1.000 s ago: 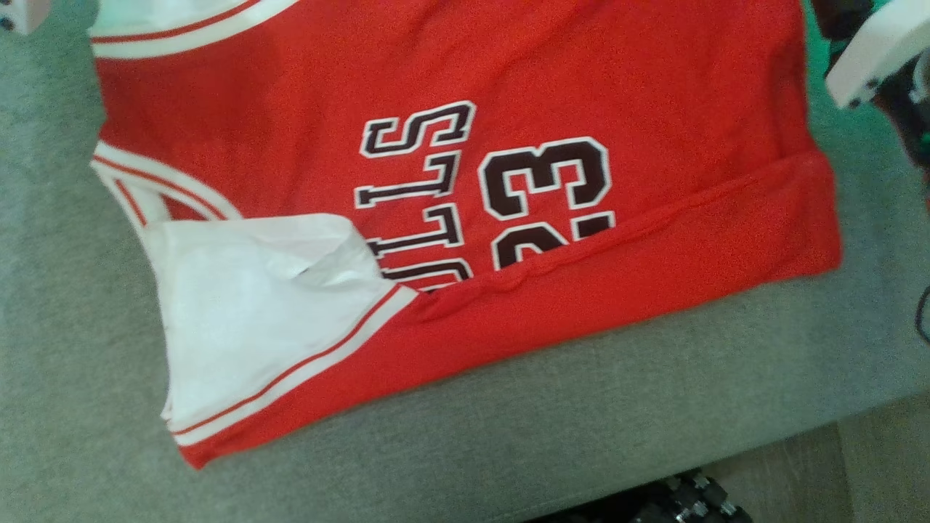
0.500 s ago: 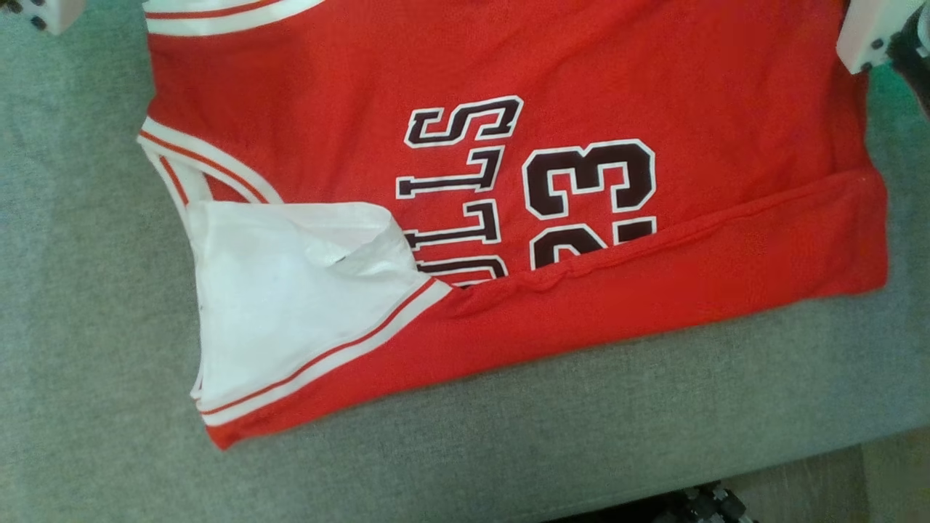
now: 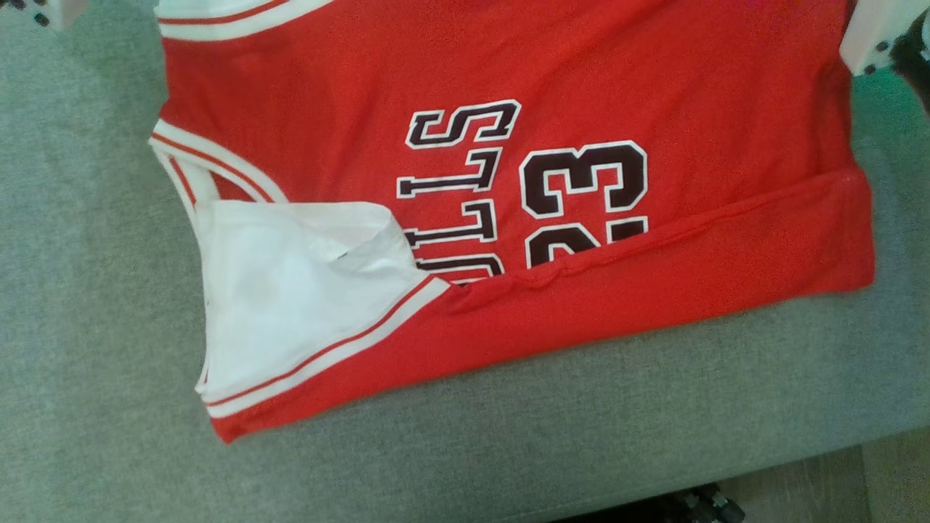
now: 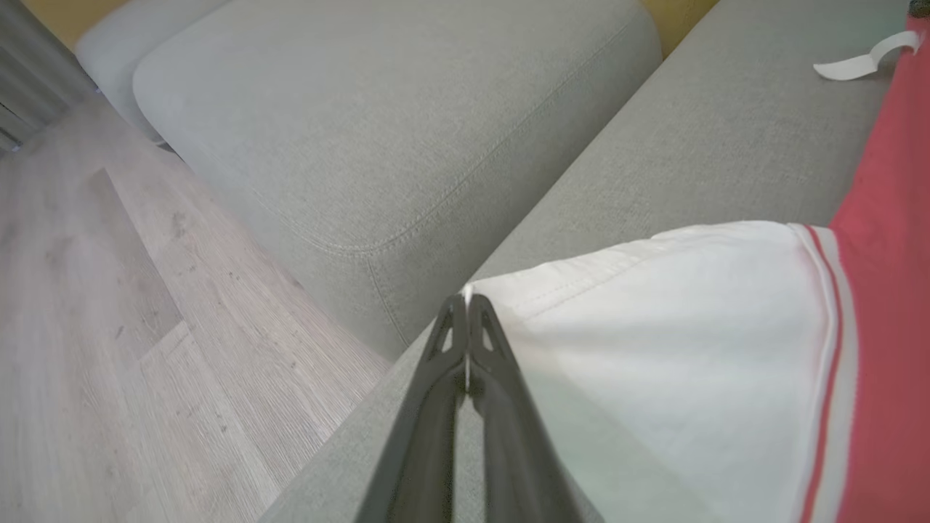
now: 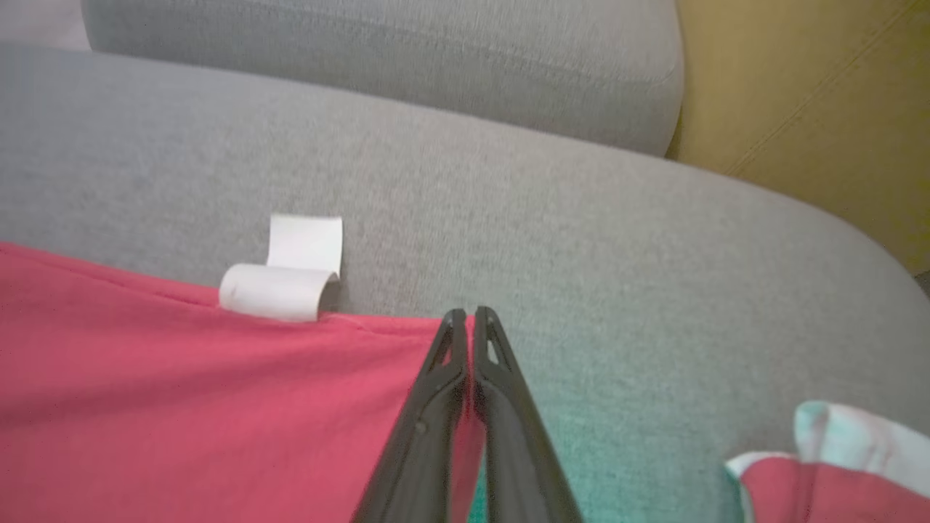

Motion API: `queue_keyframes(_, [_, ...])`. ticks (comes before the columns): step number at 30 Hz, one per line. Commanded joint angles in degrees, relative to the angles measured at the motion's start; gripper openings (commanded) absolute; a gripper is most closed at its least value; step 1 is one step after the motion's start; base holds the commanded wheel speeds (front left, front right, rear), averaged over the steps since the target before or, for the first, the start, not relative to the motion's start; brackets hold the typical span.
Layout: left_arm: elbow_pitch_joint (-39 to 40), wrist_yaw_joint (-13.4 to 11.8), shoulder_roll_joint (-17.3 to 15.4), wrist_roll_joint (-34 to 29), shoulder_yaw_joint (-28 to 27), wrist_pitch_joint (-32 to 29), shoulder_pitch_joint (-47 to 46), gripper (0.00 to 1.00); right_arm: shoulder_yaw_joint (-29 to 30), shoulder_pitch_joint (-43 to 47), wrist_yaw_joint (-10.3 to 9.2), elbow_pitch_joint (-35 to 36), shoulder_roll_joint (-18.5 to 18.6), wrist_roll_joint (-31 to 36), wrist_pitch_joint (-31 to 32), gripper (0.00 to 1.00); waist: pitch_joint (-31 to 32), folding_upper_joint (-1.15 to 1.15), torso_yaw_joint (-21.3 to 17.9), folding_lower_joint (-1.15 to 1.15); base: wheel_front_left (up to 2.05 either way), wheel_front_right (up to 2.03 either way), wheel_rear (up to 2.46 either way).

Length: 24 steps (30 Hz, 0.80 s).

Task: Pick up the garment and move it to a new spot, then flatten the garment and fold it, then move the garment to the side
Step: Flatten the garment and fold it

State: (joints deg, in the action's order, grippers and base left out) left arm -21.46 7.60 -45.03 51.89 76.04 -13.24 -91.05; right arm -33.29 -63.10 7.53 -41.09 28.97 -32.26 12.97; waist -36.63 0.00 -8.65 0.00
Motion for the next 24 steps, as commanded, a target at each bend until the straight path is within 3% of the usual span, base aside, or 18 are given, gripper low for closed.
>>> queue_keyframes(1, [0.1, -0.1, -1.4, -1.2, -2.7, 2.0, -2.4, 0.0, 1.0, -1.6, -0.04, 0.7, 1.1, -0.2, -2.0, 0.0, 0.5, 0.0, 0.1, 0.0, 0.0, 0.0, 0.0])
queue_keyframes(9, [-4.3, -0.1, 0.3, -3.7, -2.7, 14.4, -4.4, 0.0, 5.2, -4.1, -0.04, -2.3, 0.4, 0.2, -9.9, 0.0, 2.8, 0.0, 1.5, 0.0, 0.0, 0.0, 0.0])
queue_keyframes(14, [-3.9, -0.1, 1.2, -0.8, -2.7, 17.4, 0.2, 0.0, 5.8, -1.1, -0.04, -3.0, 0.2, -0.7, -11.6, 0.0, 4.9, 0.0, 2.9, 0.0, 0.0, 0.0, 0.0])
queue_keyframes(24, [2.4, -0.1, -2.8, -1.7, -2.7, 25.0, 10.4, 0.0, 8.4, 7.4, -0.04, -0.9, 2.3, -1.1, -14.8, 0.0, 7.0, 0.0, 5.5, 0.0, 0.0, 0.0, 0.0])
